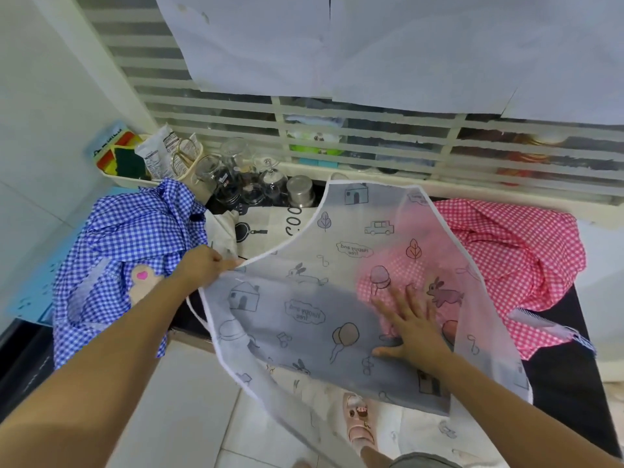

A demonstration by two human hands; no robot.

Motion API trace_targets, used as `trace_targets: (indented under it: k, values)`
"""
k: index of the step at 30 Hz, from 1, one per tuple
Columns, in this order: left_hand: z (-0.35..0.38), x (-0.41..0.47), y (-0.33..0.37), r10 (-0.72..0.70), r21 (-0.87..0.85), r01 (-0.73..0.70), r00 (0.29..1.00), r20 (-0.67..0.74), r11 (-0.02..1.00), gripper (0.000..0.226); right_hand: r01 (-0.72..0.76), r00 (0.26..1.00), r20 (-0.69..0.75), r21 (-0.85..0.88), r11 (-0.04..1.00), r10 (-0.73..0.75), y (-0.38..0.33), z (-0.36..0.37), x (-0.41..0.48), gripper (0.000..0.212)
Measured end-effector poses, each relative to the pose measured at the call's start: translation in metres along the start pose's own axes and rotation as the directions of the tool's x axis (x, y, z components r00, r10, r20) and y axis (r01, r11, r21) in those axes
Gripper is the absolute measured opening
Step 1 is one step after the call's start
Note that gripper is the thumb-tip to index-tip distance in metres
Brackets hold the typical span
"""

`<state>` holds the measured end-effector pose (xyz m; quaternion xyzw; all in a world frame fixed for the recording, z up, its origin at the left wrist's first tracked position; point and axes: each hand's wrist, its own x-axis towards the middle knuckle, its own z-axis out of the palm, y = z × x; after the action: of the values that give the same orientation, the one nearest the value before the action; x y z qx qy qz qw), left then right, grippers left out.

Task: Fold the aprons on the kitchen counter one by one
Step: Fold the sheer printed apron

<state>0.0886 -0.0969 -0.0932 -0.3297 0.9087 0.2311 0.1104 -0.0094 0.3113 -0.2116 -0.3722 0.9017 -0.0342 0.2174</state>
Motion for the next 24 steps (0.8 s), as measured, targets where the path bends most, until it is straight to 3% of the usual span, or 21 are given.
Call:
trace_targets:
  k: [2, 4, 5, 7, 8, 10, 12, 14, 16, 18, 20, 22, 24]
  values:
    - [-0.002, 0.008, -0.001, -0.007, 0.058, 0.002, 0.996, 0.088, 0.998, 0.064, -0.037, 0.999, 0.022, 0.032, 0.999, 0.036, 0.005, -0.006, 0.001, 0.108]
    - [0.006, 0.009, -0.004, -0.063, 0.222, 0.041, 0.993, 0.095, 0.974, 0.055, -0.071, 0.997, 0.03, 0.024, 0.997, 0.07, 0.008, -0.01, 0.001, 0.109]
    - [0.014, 0.008, -0.002, -0.071, 0.3, 0.06, 0.997, 0.025, 0.952, 0.042, -0.087, 0.996, 0.026, 0.02, 0.996, 0.087, 0.008, -0.011, 0.001, 0.109]
    - [0.037, 0.002, 0.003, 0.047, 0.361, 0.049, 0.966, -0.254, 0.931, 0.015, -0.103, 0.994, 0.037, 0.022, 0.994, 0.102, 0.009, -0.012, 0.002, 0.109]
    - [0.052, -0.005, 0.011, 0.101, 0.34, 0.024, 0.933, -0.344, 0.94, 0.027, -0.115, 0.993, 0.044, 0.03, 0.993, 0.113, 0.008, -0.012, 0.002, 0.109]
    - [0.087, -0.028, 0.04, 0.24, 0.205, -0.171, 0.893, -0.382, 0.964, 0.039, -0.149, 0.988, 0.042, 0.059, 0.987, 0.147, 0.001, -0.013, 0.004, 0.102]
    - [0.125, -0.059, 0.081, 0.285, 0.067, -0.277, 0.938, -0.195, 0.958, 0.045, -0.182, 0.983, 0.029, 0.108, 0.977, 0.18, -0.009, -0.017, 0.003, 0.098]
    - [0.16, -0.079, 0.109, 0.128, 0.057, -0.135, 0.986, 0.109, 0.989, 0.076, -0.185, 0.981, -0.026, 0.15, 0.971, 0.191, -0.015, -0.021, -0.002, 0.092]
    - [0.184, -0.084, 0.119, 0.0, 0.159, -0.046, 0.96, 0.279, 0.986, 0.102, -0.161, 0.961, -0.175, 0.284, 0.945, 0.216, -0.012, -0.027, -0.016, 0.07]
    - [0.192, -0.082, 0.113, -0.01, 0.188, -0.049, 0.954, 0.301, 0.981, 0.11, -0.154, 0.886, -0.332, 0.449, 0.88, 0.324, -0.002, -0.03, -0.033, 0.051]
    - [0.191, -0.078, 0.109, 0.005, 0.182, -0.065, 0.949, 0.314, 0.981, 0.113, -0.206, 0.757, -0.425, 0.565, 0.799, 0.496, 0.016, -0.035, -0.054, 0.038]
    - [0.187, -0.076, 0.107, 0.012, 0.176, -0.073, 0.945, 0.328, 0.982, 0.115, -0.261, 0.641, -0.382, 0.706, 0.658, 0.665, 0.036, -0.042, -0.07, 0.039]
    - [0.185, -0.073, 0.109, 0.013, 0.176, -0.078, 0.939, 0.343, 0.981, 0.116, -0.344, 0.637, -0.188, 0.799, 0.493, 0.748, 0.064, -0.043, -0.081, 0.053]
